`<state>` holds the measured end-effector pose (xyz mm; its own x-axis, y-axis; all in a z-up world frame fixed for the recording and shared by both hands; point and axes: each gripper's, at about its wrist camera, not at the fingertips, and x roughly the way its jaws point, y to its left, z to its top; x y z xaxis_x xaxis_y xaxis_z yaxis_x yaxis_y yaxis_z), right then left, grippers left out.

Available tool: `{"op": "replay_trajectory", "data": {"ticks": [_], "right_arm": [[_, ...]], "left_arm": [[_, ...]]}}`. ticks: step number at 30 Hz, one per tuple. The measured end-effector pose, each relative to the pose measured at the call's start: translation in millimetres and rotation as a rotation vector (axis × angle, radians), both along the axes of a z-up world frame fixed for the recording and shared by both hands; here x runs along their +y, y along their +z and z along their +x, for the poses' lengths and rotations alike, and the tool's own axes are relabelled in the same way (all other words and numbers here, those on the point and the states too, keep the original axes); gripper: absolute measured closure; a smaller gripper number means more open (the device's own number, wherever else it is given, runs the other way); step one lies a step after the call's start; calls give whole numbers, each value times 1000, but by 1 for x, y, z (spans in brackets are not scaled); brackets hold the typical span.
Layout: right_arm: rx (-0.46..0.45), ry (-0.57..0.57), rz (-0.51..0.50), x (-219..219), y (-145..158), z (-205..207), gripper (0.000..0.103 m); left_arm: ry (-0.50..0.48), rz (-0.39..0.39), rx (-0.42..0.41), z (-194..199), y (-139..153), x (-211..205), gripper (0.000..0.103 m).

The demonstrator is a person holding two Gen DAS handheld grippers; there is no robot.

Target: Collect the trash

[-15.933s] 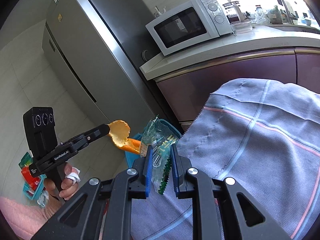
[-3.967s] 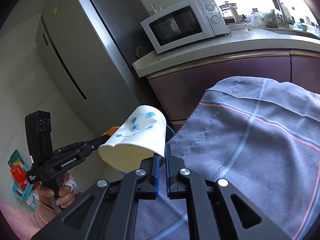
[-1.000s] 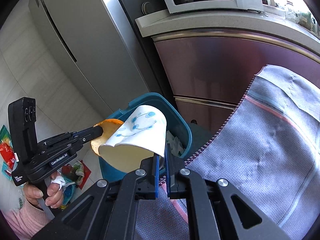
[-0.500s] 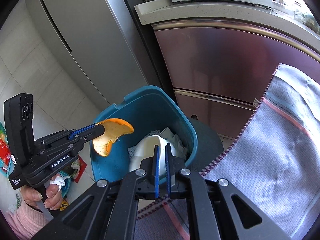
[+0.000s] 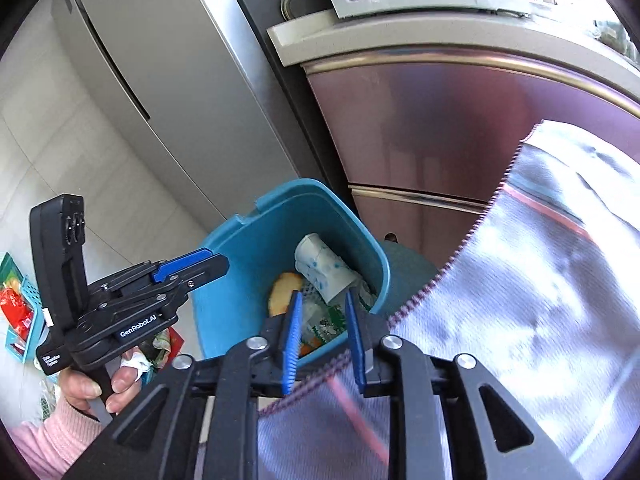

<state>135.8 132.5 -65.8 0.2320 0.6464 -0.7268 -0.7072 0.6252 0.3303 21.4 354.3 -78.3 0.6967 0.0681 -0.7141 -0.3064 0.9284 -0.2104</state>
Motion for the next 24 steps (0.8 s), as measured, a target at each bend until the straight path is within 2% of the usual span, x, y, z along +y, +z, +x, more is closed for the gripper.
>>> {"op": "replay_trajectory", "data": {"ticks": [4, 5, 7, 9, 14, 17, 24], "right_arm": [[-55, -23, 41, -22, 16, -17, 62], [-74, -35, 51, -29, 21, -22, 55], [-111, -64, 76, -45, 31, -33, 52], [-154, -98, 95, -61, 39, -45, 41], [-294, -226, 103, -109, 53, -84, 18], [-385, -336, 88, -135, 57, -107, 6], [-536, -520, 76, -191, 60, -149, 6]], "left_arm": [[-58, 2, -80, -14, 21, -19, 60], [-73, 4, -101, -17, 26, -24, 54], [-100, 21, -151, -26, 38, -37, 45], [-122, 41, -194, -33, 48, -51, 29], [-161, 87, -318, -56, 69, -87, 5], [-160, 105, -365, -65, 75, -109, 5], [-173, 159, -433, -84, 87, -165, 5]]}}
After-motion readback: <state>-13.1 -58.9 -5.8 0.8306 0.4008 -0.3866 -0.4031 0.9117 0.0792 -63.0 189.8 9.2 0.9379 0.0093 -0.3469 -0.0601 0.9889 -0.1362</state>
